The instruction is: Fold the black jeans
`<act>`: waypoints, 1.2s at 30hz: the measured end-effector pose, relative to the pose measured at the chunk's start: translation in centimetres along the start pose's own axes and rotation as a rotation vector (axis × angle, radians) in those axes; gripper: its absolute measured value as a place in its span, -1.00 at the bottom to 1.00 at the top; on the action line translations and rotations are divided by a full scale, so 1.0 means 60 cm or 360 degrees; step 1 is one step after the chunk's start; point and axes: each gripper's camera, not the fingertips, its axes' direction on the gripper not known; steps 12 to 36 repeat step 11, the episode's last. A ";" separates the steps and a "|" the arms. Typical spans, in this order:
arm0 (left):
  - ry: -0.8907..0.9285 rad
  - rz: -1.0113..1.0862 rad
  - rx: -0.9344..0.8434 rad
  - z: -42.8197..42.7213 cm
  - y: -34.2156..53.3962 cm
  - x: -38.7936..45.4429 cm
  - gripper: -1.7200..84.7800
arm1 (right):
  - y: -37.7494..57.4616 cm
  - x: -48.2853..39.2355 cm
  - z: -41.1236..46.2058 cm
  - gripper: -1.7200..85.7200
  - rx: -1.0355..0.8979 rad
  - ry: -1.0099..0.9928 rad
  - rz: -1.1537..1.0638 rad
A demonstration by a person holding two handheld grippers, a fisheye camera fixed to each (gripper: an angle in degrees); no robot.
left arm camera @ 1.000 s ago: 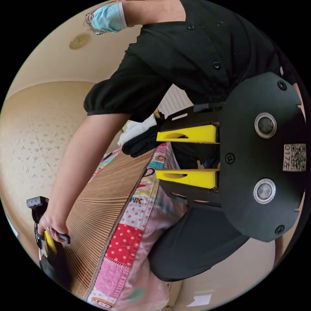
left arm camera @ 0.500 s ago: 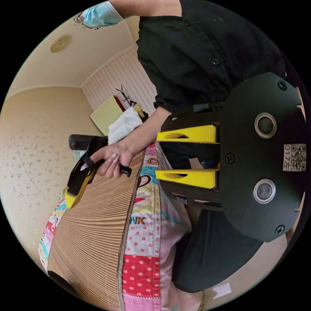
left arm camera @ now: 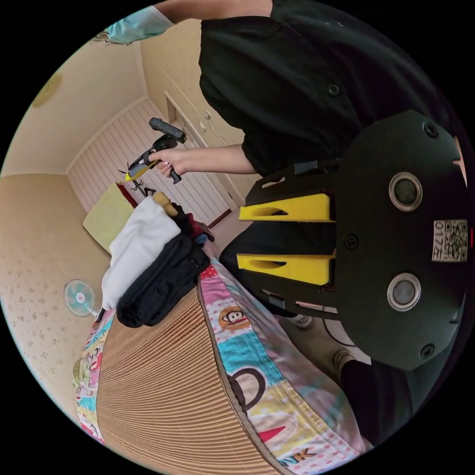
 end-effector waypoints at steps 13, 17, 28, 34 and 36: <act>-0.0105 -0.0101 -0.0181 0.087 -0.032 -0.015 -0.73 | 0.081 0.122 0.071 -0.73 -0.0387 0.0030 0.0565; -0.0105 -0.0101 -0.0181 0.087 -0.032 -0.015 -0.73 | 0.081 0.122 0.071 -0.73 -0.0387 0.0030 0.0565; -0.0105 -0.0101 -0.0181 0.087 -0.032 -0.015 -0.73 | 0.081 0.122 0.071 -0.73 -0.0387 0.0030 0.0565; -0.0105 -0.0101 -0.0181 0.087 -0.032 -0.015 -0.73 | 0.081 0.122 0.071 -0.73 -0.0387 0.0030 0.0565; -0.0105 -0.0101 -0.0181 0.087 -0.032 -0.015 -0.73 | 0.081 0.122 0.071 -0.73 -0.0387 0.0030 0.0565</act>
